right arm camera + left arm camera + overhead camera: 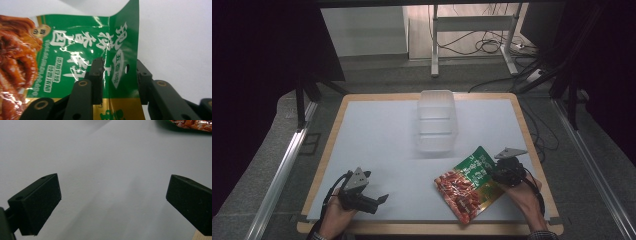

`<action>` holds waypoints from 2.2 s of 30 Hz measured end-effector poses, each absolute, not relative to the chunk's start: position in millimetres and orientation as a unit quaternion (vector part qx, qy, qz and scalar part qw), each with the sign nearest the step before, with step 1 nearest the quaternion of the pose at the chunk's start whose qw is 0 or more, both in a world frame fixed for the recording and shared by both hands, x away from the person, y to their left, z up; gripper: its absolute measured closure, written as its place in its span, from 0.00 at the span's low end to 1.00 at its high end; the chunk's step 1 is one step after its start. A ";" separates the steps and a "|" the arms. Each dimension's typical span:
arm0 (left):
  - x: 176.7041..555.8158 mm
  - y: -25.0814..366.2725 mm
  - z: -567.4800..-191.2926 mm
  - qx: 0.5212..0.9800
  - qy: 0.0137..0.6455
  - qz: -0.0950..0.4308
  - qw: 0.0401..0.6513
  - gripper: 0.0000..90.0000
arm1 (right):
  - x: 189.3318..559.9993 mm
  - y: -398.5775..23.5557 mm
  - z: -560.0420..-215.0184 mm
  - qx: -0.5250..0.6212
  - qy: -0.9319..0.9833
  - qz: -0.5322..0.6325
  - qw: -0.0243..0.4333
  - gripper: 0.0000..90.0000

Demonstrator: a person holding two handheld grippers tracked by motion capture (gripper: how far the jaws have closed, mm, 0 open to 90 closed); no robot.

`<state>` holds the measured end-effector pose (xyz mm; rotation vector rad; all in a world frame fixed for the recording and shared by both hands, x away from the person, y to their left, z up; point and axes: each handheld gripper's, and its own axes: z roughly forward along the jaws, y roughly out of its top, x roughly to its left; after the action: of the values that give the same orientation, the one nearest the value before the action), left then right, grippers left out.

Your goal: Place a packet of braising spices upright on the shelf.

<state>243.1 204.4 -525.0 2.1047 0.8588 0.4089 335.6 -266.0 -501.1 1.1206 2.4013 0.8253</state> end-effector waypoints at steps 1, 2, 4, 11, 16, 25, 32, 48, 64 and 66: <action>243.1 204.4 -525.0 0.834 0.340 0.162 0.404 0.00 | 336.8 -265.4 -501.8 0.400 0.851 0.287 0.183 0.78; 243.1 204.4 -525.0 0.834 0.340 0.162 0.404 0.00 | 337.3 -265.4 -501.9 0.401 0.851 0.285 0.184 0.81; 243.1 204.3 -525.1 0.835 0.339 0.162 0.403 0.00 | 338.4 -265.3 -501.4 0.407 0.848 0.283 0.186 0.87; 242.8 203.5 -525.3 0.837 0.336 0.163 0.400 0.00 | 338.9 -264.8 -495.8 0.413 0.843 0.302 0.166 0.98; 242.5 202.6 -525.7 0.838 0.335 0.163 0.398 0.00 | 335.6 -263.5 -490.0 0.405 0.844 0.307 0.169 0.99; 242.8 202.1 -525.5 0.840 0.333 0.166 0.395 0.00 | 329.3 -261.8 -469.0 0.397 0.840 0.326 0.173 0.99; 244.0 201.6 -524.7 0.837 0.340 0.157 0.399 0.00 | 326.9 -255.0 -446.7 0.382 0.843 0.339 0.171 0.98; 244.7 202.1 -523.3 0.835 0.341 0.156 0.403 0.00 | 322.2 -234.2 -387.4 0.339 0.847 0.379 0.154 0.98; 244.8 202.1 -523.0 0.835 0.341 0.156 0.402 0.00 | 309.8 -228.7 -341.3 0.307 0.852 0.387 0.172 0.99; 244.7 202.2 -522.8 0.835 0.341 0.157 0.402 0.00 | 308.9 -228.6 -337.3 0.306 0.853 0.386 0.176 0.99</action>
<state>244.7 202.2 -522.8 2.1103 0.8626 0.3956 308.9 -228.6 -337.3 0.8654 2.4148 1.0919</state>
